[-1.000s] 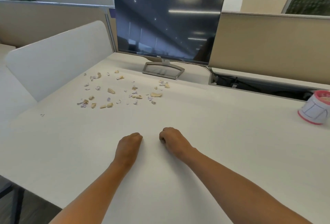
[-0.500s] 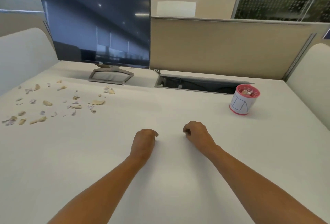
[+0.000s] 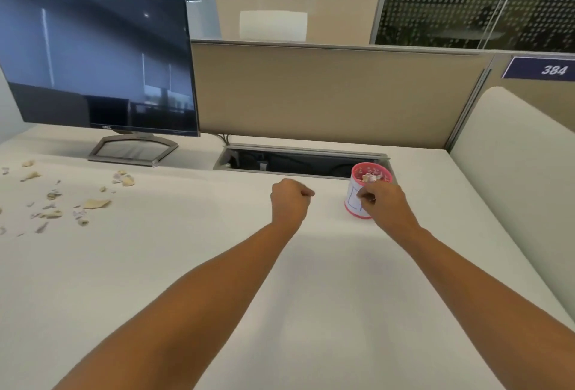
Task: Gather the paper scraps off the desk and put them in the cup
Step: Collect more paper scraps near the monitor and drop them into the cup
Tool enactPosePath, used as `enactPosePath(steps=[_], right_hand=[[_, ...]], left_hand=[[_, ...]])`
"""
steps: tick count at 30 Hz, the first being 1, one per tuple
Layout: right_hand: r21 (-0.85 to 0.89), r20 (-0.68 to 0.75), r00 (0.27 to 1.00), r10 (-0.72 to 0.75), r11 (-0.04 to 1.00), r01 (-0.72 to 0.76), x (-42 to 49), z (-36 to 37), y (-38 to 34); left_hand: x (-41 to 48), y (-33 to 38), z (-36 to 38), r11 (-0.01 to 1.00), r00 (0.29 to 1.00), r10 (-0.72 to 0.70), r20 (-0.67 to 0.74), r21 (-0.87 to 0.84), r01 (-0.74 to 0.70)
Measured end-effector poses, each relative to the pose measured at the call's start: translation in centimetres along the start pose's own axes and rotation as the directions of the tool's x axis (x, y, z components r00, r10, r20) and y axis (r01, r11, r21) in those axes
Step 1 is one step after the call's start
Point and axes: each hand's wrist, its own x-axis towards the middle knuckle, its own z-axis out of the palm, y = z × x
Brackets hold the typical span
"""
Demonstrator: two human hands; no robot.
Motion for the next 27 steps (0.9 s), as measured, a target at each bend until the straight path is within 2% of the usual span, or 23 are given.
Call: enactPosePath(steps=[6, 14, 27], right_hand=[[0.069, -0.104, 0.993, 0.062, 0.996, -0.055, 4.5, -1.5, 1.8], [0.093, -0.099, 0.993, 0.066, 0.994, -0.056, 6.8, -1.1, 2.9], [0.118, -0.157, 0.981, 0.110, 0.989, -0.092, 6.0, -1.3, 2.7]], left_hand=[[2.8, 6.0, 3.9, 0.987, 0.988, 0.120, 0.098, -0.116, -0.109], [5.0, 8.8, 7.3, 0.991, 0.979, 0.098, 0.177, -0.109, -0.080], [4.8, 8.1, 6.6, 0.968, 0.982, 0.118, 0.145, -0.238, -0.081]])
